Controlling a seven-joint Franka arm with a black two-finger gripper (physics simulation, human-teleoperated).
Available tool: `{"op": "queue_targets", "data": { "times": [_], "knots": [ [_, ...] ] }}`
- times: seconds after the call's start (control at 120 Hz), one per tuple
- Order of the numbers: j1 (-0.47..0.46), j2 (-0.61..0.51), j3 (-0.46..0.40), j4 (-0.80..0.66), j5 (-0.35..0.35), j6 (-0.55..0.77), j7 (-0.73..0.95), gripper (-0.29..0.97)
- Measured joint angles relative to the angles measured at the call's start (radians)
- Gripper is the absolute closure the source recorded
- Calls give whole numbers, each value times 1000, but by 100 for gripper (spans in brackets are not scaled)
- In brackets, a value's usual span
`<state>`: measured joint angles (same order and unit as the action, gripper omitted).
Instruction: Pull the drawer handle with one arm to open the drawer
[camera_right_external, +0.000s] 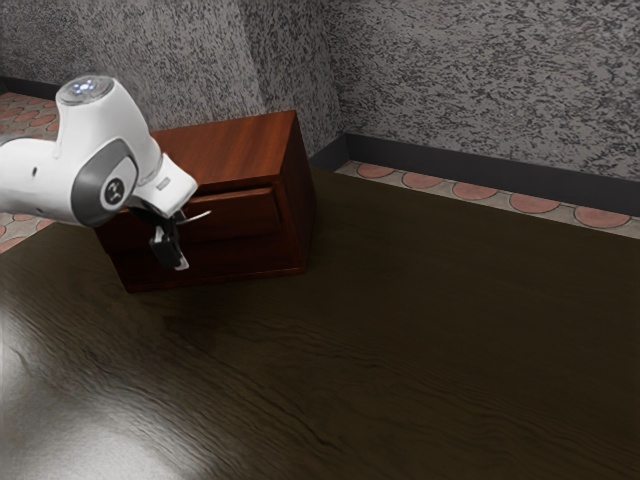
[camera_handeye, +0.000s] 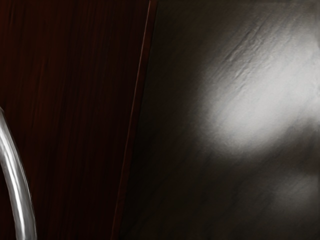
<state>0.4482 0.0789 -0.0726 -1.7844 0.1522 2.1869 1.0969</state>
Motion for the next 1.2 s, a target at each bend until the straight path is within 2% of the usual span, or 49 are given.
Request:
{"op": "queue_targets", "data": {
  "times": [0.308,0.792,1.2],
  "knots": [
    [-4,-79,-4,-90,-1,8,-30,2],
    [-9,-262,-12,-284,-2,36,-68,4],
    [-12,-385,-18,-416,-2,49,-95,0]
  ]
}}
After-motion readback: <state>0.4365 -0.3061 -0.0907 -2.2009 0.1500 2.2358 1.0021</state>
